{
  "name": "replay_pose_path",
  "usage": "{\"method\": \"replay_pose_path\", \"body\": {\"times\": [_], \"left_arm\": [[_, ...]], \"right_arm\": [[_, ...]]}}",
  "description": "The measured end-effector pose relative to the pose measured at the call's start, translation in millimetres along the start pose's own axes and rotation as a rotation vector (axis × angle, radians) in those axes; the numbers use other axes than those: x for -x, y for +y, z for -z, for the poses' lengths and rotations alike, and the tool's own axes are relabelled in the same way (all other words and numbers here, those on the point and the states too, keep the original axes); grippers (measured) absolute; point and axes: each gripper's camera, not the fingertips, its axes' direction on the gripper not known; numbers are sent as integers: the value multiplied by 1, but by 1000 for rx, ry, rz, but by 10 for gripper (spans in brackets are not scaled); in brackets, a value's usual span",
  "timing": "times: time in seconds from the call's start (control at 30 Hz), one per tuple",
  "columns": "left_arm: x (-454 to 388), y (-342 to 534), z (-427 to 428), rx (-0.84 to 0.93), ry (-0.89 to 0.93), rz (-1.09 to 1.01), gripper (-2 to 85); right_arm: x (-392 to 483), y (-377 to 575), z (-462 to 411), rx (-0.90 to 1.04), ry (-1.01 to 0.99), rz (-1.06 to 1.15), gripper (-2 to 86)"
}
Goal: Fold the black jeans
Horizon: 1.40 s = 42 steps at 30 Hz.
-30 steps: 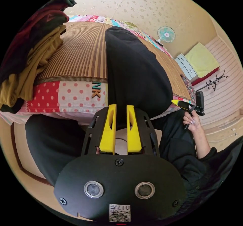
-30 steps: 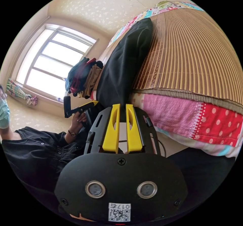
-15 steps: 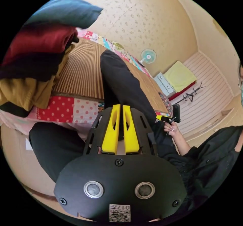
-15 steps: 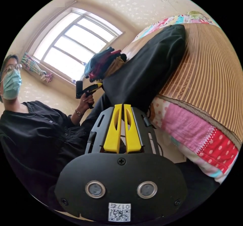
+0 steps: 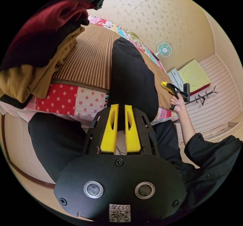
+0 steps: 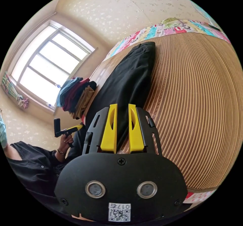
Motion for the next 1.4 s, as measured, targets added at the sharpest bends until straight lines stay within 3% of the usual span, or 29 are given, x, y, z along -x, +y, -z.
{"method": "replay_pose_path", "body": {"times": [0.1, 0.17, 0.43, 0.8, 1.03, 1.23, 1.4], "left_arm": [[2, -5, -2, 6, -19, 11, 57], [7, -7, -4, 7, -8, 23, 59], [32, -13, -6, 38, 52, 70, 52], [22, -20, -9, 63, 13, 14, 62], [25, -29, 15, -44, 33, -68, 65], [17, -41, -13, 7, 37, -75, 72], [5, -35, -17, 3, -26, -47, 73]], "right_arm": [[-15, -17, -13, -93, 56, -119, 74], [-32, -22, -23, -127, -16, -210, 78], [-55, -32, -22, -188, -176, -253, 18], [-58, -56, -43, 6, 12, -214, 11], [23, 46, -11, -8, 73, 58, 25], [64, 160, -33, -17, 184, 67, 45], [71, 186, -43, -3, 120, -2, 56]]}}
